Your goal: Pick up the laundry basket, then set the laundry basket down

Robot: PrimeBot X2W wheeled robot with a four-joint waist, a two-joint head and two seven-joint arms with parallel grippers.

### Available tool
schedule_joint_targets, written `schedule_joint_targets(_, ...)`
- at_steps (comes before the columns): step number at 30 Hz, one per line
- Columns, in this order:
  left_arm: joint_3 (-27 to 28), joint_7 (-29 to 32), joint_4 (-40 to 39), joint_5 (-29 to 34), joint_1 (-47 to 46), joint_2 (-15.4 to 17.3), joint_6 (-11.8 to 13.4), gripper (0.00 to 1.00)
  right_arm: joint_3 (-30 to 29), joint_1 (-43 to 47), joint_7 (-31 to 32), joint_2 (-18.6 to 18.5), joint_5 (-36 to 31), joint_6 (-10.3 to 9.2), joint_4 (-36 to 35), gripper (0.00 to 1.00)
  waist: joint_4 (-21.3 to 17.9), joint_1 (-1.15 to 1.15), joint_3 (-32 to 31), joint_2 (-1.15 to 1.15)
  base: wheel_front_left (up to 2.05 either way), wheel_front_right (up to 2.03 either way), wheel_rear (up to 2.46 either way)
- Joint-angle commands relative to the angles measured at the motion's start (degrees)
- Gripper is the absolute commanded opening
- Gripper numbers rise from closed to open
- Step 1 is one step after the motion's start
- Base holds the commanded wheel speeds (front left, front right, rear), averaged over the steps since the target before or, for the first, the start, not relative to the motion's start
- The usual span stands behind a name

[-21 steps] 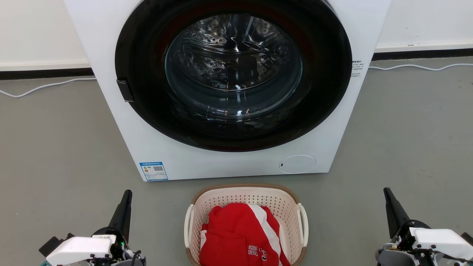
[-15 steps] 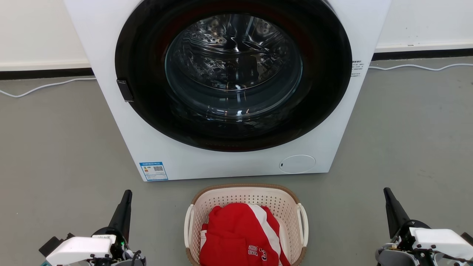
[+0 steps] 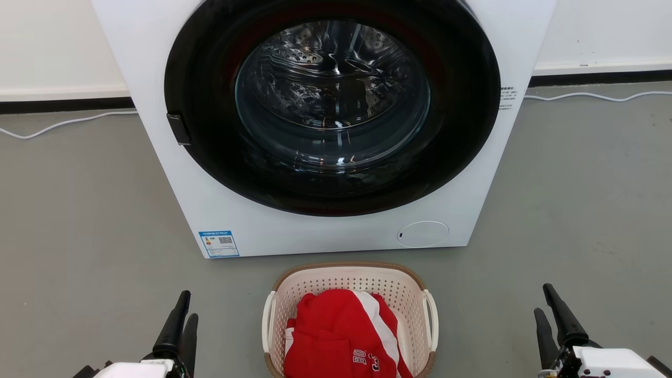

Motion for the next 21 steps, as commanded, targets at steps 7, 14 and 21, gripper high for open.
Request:
schedule_joint_targets(7,-0.8,-1.4,-2.6,0.6,-2.0,0.3,-0.1,1.0,1.6,-1.6,-1.5,-0.6,-0.7,0.07,-3.1,1.0,0.0,0.0,-0.2,0.0,0.0,0.0,0.0)
schedule_joint_targets(14,-1.5,-2.6,-3.8,2.8,-2.2,0.5,-0.1,1.0,2.9,-1.8,-2.9,-1.1,-2.1,0.1,-4.3,1.0,-0.1,0.0,-0.3,0.0,0.0,0.0,0.0)
schedule_joint_targets(21,-1.8,-3.8,-5.1,6.4,-2.2,0.5,-0.1,1.0,3.5,-1.8,-4.1,-1.3,-5.0,0.12,-5.2,1.0,-0.1,0.0,-0.4,0.0,0.0,0.0,0.0)
